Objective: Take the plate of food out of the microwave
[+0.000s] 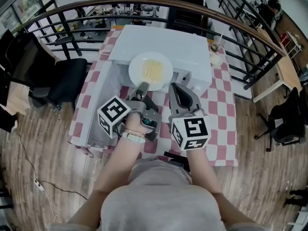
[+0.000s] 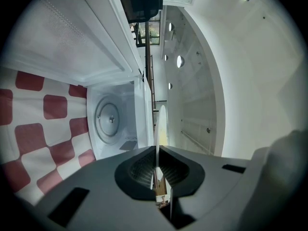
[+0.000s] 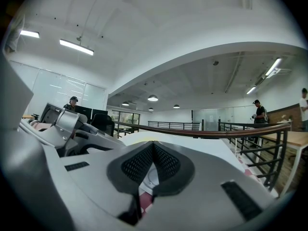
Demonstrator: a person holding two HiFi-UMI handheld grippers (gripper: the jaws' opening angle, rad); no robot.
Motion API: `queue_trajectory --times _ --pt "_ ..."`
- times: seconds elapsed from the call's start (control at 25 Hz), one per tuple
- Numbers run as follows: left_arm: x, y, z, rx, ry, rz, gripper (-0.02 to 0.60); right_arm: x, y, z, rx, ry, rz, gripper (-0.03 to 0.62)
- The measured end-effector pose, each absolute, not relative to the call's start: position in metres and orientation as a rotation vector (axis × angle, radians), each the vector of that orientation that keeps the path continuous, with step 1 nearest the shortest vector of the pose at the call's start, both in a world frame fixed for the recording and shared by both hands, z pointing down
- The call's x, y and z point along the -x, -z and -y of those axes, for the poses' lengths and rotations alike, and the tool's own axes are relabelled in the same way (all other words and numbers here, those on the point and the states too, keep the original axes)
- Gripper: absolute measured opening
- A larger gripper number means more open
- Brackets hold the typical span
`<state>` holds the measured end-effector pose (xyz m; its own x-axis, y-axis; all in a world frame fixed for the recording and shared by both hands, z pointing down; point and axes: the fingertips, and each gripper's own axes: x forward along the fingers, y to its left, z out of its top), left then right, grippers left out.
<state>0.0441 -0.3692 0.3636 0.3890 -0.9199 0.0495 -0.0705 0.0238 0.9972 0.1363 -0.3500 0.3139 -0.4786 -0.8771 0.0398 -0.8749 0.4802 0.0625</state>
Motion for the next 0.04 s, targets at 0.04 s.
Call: queue_trajectory --times 0.04 --pt "-0.0439 -0.3628 0.3692 -1.395 0.851 0.969 0.012 -0.1358 -0.3142 0.3503 -1.567 0.052 2.645 0.025"
